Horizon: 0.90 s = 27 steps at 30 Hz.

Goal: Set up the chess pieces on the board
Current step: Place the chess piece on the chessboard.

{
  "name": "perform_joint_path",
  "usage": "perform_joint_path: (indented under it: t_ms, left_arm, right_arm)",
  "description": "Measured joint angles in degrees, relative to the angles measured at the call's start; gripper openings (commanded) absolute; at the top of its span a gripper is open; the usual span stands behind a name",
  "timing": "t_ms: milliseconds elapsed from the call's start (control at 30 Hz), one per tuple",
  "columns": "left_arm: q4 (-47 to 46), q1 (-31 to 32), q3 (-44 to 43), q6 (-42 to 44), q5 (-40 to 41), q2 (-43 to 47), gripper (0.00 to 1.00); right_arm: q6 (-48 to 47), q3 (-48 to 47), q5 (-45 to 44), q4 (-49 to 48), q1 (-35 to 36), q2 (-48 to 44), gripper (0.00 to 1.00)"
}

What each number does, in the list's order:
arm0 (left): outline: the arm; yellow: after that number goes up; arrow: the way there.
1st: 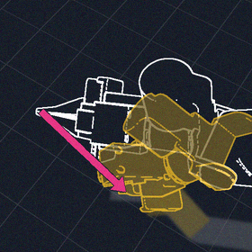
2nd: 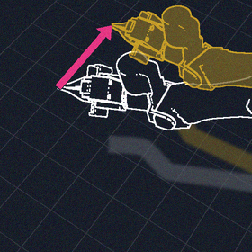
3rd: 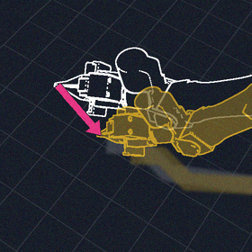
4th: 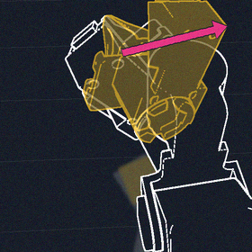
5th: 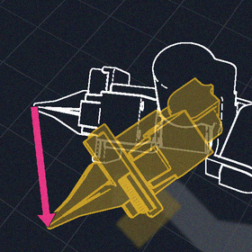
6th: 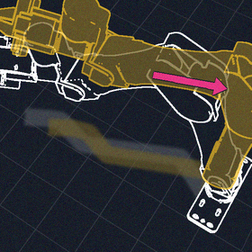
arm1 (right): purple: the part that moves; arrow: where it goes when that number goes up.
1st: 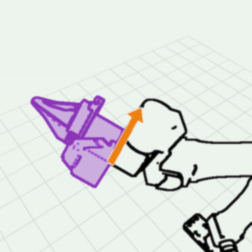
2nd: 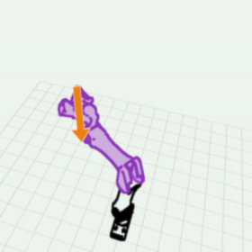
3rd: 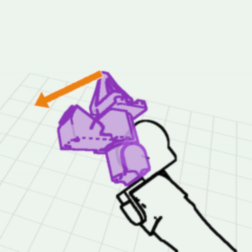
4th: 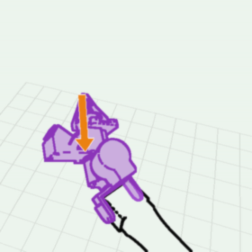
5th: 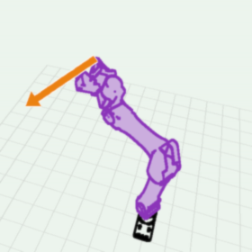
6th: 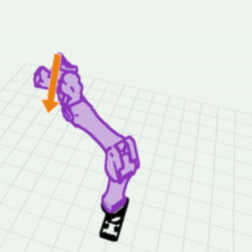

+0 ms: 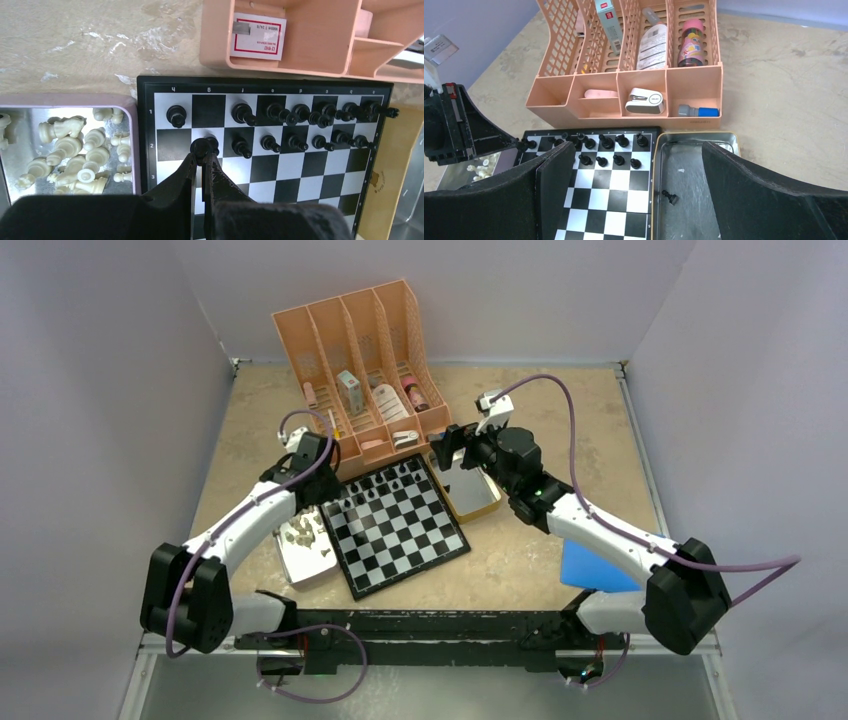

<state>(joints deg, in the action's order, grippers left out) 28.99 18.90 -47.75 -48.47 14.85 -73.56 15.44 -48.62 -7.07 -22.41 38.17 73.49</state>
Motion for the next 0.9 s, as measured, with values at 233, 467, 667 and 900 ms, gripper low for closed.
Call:
perform_joint_path:
  t_ms: [233, 467, 667, 900]
  left_arm:
    - [-2.2, 0.0, 0.0, -0.1, 3.2, -0.4, 0.00]
    - [-4.6, 0.0, 0.0, 0.3, 3.5, -1.8, 0.00]
    - [-5.7, 0.0, 0.0, 1.1, 2.2, -4.1, 0.00]
    - [-6.0, 0.0, 0.0, 1.1, 1.4, -5.4, 0.00]
  right_arm:
    - [0.4, 0.0, -0.9, 0.3, 0.0, 0.0, 0.99]
    - [0.4, 0.0, -1.0, 0.3, 0.0, 0.0, 0.99]
    - [0.4, 0.0, -1.0, 0.3, 0.0, 0.0, 0.99]
    - [0.4, 0.0, -1.2, 0.3, 0.0, 0.2, 0.99]
